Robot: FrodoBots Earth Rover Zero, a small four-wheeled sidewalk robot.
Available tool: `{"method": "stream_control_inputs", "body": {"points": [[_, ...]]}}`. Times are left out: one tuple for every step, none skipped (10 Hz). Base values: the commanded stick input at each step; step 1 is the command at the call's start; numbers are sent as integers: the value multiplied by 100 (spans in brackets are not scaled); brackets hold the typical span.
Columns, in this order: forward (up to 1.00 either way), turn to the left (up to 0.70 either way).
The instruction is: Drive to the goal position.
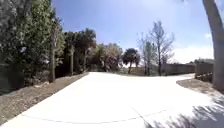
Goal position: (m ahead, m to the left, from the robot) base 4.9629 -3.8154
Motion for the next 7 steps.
{"method": "stream_control_inputs", "body": {"points": [[70, -35], [70, -35], [70, -35], [70, -24], [70, 0], [70, 0], [70, 0]]}}
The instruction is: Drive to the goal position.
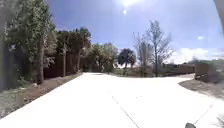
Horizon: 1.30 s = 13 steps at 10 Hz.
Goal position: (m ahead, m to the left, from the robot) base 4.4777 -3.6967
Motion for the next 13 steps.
{"method": "stream_control_inputs", "body": {"points": [[70, 0], [70, 0], [70, 0], [70, 0], [70, -32], [70, -35], [70, -35], [70, -14], [70, -2], [70, 0], [70, 0], [70, -14], [70, -26]]}}
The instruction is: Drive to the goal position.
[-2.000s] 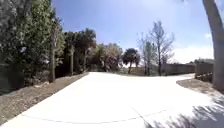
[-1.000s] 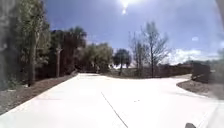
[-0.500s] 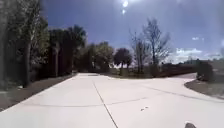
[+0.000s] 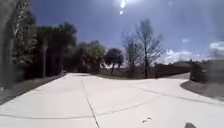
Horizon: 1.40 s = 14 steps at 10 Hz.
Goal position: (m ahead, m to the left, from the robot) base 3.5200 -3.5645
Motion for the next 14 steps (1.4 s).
{"method": "stream_control_inputs", "body": {"points": [[70, -35], [70, -35], [70, -35], [70, -35], [70, -35], [70, -26], [70, 0], [70, 0], [70, 0], [70, -12], [70, -34], [70, -35], [70, -31], [70, -13]]}}
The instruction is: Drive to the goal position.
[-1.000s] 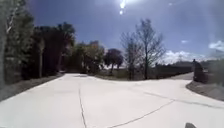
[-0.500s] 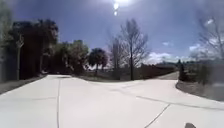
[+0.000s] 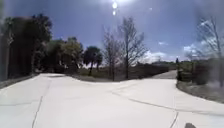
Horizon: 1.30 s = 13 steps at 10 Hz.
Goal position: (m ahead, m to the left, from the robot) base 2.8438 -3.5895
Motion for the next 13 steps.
{"method": "stream_control_inputs", "body": {"points": [[70, 0], [70, 0], [70, 0], [70, 0], [70, 0], [70, 0], [70, 0], [70, 0], [70, 0], [70, 0], [70, 0], [70, 0], [70, 0]]}}
